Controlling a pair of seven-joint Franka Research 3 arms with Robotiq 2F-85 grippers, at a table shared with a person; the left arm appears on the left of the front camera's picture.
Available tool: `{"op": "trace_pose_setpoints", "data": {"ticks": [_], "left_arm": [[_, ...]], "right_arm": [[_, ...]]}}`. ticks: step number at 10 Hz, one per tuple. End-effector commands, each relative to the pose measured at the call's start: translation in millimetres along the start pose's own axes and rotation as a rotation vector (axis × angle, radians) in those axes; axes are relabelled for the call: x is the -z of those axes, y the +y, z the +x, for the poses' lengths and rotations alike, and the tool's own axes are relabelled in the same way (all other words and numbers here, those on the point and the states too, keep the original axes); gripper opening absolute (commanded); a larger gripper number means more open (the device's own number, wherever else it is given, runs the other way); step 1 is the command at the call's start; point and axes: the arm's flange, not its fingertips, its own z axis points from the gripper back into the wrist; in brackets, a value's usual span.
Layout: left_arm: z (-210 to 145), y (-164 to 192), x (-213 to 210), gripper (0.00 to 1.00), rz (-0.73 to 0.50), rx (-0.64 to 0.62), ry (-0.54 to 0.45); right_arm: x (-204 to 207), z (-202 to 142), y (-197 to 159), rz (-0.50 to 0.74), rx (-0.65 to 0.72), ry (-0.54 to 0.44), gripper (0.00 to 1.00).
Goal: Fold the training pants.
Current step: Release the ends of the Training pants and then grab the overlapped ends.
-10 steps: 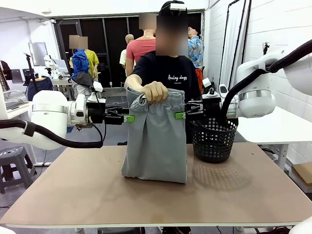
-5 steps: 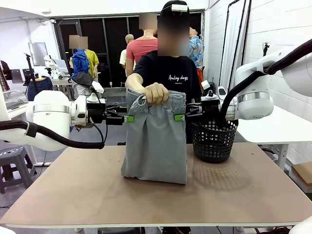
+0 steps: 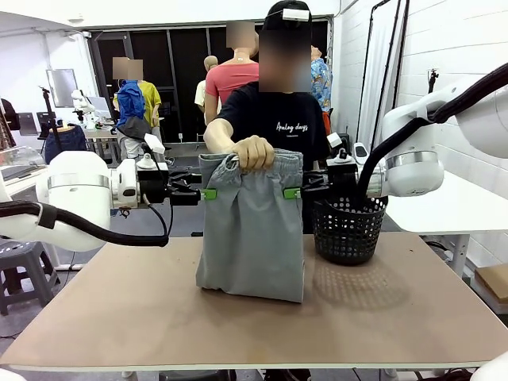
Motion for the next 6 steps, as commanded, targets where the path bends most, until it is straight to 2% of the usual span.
{"op": "trace_pose_setpoints", "data": {"ticks": [1,6], "left_arm": [[-7,3,2,1.0,-0.068,0.008,-0.006],[-10,6,5,1.0,-0.133,0.019,-0.008]], "right_arm": [[-5,-1,-1,0.054,0.013,-0.01,1.0],[-4,-9,12,0.136,0.032,0.032,1.0]]}}
